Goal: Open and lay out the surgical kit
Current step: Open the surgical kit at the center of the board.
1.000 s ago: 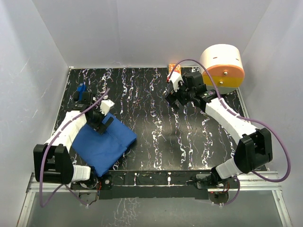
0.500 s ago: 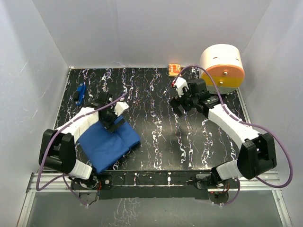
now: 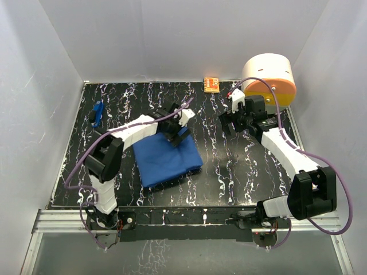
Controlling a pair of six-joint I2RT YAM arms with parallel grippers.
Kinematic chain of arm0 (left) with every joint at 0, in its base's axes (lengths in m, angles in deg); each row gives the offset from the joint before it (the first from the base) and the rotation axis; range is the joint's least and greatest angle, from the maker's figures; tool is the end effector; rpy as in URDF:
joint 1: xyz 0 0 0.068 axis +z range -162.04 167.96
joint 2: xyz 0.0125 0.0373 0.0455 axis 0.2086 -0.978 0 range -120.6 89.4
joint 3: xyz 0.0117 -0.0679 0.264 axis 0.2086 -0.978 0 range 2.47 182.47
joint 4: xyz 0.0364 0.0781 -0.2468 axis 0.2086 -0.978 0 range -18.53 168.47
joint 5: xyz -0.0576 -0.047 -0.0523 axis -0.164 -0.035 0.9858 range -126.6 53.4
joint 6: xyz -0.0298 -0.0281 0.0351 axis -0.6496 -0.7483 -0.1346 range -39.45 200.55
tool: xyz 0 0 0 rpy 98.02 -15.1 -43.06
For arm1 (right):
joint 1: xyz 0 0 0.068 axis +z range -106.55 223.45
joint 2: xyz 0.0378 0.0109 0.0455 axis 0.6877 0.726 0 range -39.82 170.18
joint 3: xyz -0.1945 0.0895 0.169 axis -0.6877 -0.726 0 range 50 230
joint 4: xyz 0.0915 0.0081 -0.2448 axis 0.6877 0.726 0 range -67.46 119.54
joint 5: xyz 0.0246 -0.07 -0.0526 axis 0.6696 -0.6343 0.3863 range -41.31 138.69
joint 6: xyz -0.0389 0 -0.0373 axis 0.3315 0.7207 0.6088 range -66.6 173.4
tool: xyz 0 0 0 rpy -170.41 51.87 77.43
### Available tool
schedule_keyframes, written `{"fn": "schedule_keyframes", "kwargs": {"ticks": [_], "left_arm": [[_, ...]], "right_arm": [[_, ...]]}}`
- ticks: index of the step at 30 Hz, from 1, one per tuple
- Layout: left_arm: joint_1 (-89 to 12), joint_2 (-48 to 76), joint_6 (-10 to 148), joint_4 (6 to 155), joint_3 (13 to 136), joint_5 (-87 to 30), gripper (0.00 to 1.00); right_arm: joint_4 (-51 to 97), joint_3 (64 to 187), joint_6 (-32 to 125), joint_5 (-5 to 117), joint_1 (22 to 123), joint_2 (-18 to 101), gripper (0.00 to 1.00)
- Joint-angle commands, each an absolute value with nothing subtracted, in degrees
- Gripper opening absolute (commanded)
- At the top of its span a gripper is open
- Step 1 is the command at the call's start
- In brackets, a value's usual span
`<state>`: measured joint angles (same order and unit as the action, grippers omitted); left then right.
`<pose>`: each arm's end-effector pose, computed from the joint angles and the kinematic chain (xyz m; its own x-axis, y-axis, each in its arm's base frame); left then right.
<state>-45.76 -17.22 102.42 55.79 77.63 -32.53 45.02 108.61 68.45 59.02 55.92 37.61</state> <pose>0.3312 -0.2242 0.2009 -0.4065 0.7180 -0.5650 0.7972 0.5809 0.1646 0.2874 0.0701 0.2771 -0.5330 -0.3794 -0.7563 -0.4995 0.8626 -0.0807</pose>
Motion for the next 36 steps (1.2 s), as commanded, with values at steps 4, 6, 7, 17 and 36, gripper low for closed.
{"fn": "schedule_keyframes", "kwargs": {"ticks": [4, 6, 7, 17, 36], "left_arm": [[-48.44, -23.56, 89.59, 58.06, 83.5, -21.43, 0.92], [-48.43, -21.23, 89.78, 58.93, 83.47, -20.86, 0.92], [-48.43, -19.71, 89.76, 59.55, 83.16, -20.72, 0.92], [-49.5, -12.25, 79.71, 61.9, 80.32, -30.11, 0.97], [-54.73, -12.24, 85.67, 61.06, 69.52, -51.68, 0.95]], "right_arm": [[43.78, 109.41, 67.64, 57.77, 53.77, 36.47, 0.97], [43.89, 109.33, 68.0, 60.0, 53.73, 36.59, 0.97], [43.91, 109.26, 68.3, 61.58, 53.78, 36.68, 0.97], [37.54, 107.02, 66.61, 71.72, 56.87, 40.01, 0.95], [34.05, 100.29, 65.29, 70.07, 56.98, 36.92, 0.96]]}}
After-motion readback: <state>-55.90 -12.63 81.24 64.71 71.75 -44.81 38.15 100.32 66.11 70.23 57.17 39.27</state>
